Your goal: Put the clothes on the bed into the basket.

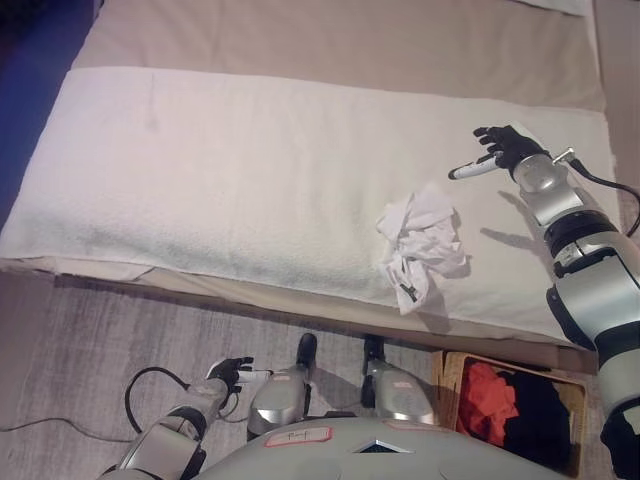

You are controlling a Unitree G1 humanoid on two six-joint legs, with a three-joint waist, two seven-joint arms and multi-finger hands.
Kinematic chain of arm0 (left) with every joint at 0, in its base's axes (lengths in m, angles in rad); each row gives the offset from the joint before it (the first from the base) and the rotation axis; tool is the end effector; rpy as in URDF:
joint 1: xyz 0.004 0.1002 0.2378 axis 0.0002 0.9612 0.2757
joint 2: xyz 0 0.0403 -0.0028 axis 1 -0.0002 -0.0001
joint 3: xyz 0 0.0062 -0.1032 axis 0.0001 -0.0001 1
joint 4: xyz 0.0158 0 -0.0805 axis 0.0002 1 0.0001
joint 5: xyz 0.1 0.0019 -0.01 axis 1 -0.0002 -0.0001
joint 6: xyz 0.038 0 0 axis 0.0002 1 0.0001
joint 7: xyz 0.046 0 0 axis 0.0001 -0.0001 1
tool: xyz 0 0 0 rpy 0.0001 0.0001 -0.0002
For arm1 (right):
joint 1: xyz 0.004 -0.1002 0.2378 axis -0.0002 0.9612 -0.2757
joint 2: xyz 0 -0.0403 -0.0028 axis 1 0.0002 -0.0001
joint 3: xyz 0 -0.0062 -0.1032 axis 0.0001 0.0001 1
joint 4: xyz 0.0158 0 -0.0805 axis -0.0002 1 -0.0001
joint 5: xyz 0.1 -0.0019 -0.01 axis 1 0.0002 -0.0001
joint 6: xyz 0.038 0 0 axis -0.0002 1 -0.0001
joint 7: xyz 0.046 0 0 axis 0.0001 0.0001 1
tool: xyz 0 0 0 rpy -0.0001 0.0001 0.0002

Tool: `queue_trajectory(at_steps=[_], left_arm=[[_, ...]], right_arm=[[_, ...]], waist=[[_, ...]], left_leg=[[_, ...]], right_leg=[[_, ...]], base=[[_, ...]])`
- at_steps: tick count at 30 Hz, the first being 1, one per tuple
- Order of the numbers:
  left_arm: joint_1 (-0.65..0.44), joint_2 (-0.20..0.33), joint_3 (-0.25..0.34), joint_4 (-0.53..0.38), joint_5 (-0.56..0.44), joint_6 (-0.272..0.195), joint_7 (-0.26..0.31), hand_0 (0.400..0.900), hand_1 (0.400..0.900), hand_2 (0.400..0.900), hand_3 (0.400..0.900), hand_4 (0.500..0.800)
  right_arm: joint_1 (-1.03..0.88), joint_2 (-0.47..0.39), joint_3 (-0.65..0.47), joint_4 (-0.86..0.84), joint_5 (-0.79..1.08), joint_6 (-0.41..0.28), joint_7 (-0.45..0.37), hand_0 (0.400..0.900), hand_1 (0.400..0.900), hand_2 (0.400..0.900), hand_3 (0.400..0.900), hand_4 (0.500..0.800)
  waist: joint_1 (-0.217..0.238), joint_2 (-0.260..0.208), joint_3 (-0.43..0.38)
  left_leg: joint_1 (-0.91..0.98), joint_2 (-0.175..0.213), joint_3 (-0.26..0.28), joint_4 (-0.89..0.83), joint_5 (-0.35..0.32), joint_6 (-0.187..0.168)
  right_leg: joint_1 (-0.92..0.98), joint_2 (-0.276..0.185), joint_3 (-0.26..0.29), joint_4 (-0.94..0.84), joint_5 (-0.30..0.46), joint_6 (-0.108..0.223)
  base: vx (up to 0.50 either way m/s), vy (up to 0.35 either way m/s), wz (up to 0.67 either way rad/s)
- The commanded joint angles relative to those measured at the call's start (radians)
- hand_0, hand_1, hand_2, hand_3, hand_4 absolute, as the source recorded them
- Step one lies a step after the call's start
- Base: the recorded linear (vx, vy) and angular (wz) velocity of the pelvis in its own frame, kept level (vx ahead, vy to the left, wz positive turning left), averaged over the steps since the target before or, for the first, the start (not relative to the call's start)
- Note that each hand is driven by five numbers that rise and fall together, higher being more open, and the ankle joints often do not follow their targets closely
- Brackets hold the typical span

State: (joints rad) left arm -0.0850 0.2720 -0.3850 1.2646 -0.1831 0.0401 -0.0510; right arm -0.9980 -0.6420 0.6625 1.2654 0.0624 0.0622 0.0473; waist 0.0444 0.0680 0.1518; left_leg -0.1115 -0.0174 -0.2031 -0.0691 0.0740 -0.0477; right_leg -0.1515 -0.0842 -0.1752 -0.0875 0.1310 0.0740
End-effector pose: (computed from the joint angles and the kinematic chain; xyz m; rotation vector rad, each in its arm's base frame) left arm 0.0920 0.2219 -0.1124 0.3037 1.2572 -0.0857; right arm 0.3351 -0.2780 0.1255 -0.9476 0.4485 -0.0897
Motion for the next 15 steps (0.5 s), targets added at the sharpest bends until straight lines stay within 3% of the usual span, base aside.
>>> queue_trajectory(at_steps=[1,6,15], left_arm=[[0.011,0.027,-0.056,0.031,-0.017,0.004,0.009,0.900,0.900,0.900,0.900,0.800],[0.025,0.025,-0.091,-0.014,-0.016,0.002,0.001,0.900,0.900,0.900,0.900,0.800],[-0.019,0.019,-0.115,-0.037,-0.014,-0.006,0.018,0.900,0.900,0.900,0.900,0.800]], right_arm=[[-0.208,-0.035,0.073,0.076,-0.047,-0.029,-0.067,0.900,0.900,0.900,0.900,0.800],[-0.197,-0.042,0.056,0.115,-0.045,-0.025,-0.079,0.900,0.900,0.900,0.900,0.800],[-0.140,-0.012,0.028,0.118,-0.034,-0.019,-0.068,0.900,0.900,0.900,0.900,0.800]], waist=[[0.040,-0.002,0.019],[0.062,0.044,0.049],[0.066,0.084,0.087]], left_leg=[[-0.024,0.011,0.051,0.008,-0.047,-0.035],[-0.054,-0.007,0.030,-0.004,-0.026,-0.033],[-0.088,-0.035,0.014,0.003,-0.024,-0.022]], right_leg=[[-0.028,-0.049,0.021,0.061,-0.075,0.022],[-0.036,-0.064,0.001,0.055,-0.069,0.025],[-0.060,-0.091,-0.004,0.060,-0.063,0.032]], base=[[-0.05,-0.006,0.19],[-0.01,0.014,0.25],[0.00,0.039,0.08]])
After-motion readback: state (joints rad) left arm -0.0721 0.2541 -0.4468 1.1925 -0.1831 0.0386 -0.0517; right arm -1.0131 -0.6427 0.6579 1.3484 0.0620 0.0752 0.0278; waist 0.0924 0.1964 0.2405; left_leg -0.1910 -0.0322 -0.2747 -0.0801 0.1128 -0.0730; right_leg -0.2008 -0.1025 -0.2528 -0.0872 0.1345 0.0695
